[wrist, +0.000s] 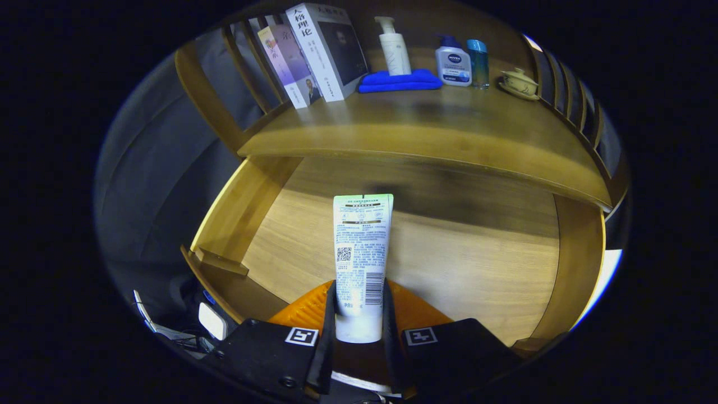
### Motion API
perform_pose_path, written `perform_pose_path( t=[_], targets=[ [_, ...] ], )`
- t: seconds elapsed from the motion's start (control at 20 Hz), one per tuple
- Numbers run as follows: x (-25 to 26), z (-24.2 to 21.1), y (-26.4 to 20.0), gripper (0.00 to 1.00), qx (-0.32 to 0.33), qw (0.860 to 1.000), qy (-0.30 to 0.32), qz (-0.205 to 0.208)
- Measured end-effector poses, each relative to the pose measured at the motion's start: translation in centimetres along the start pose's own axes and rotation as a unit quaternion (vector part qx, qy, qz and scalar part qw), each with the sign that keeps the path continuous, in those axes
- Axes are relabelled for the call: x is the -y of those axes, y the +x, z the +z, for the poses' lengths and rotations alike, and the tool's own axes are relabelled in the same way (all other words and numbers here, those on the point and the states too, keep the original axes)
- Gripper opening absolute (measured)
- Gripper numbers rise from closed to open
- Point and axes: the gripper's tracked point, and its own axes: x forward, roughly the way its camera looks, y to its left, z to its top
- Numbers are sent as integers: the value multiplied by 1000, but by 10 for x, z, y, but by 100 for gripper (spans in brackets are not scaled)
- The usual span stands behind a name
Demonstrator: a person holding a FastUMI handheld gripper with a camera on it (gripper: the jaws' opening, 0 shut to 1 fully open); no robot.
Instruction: Pull open the drawer, take out the items inside it, and place them on the countertop above the cabinet.
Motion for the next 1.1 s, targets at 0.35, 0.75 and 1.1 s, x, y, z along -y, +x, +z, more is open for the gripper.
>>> perform_pose_path(
  t=[0.35, 0.75, 1.1],
  targets=[
    [-5, 29, -34, 42, 49, 999, 9, 20],
    [20, 84, -29, 42, 87, 994, 60, -7],
    [44, 146, -18, 41, 124, 987, 95, -44]
  ],
)
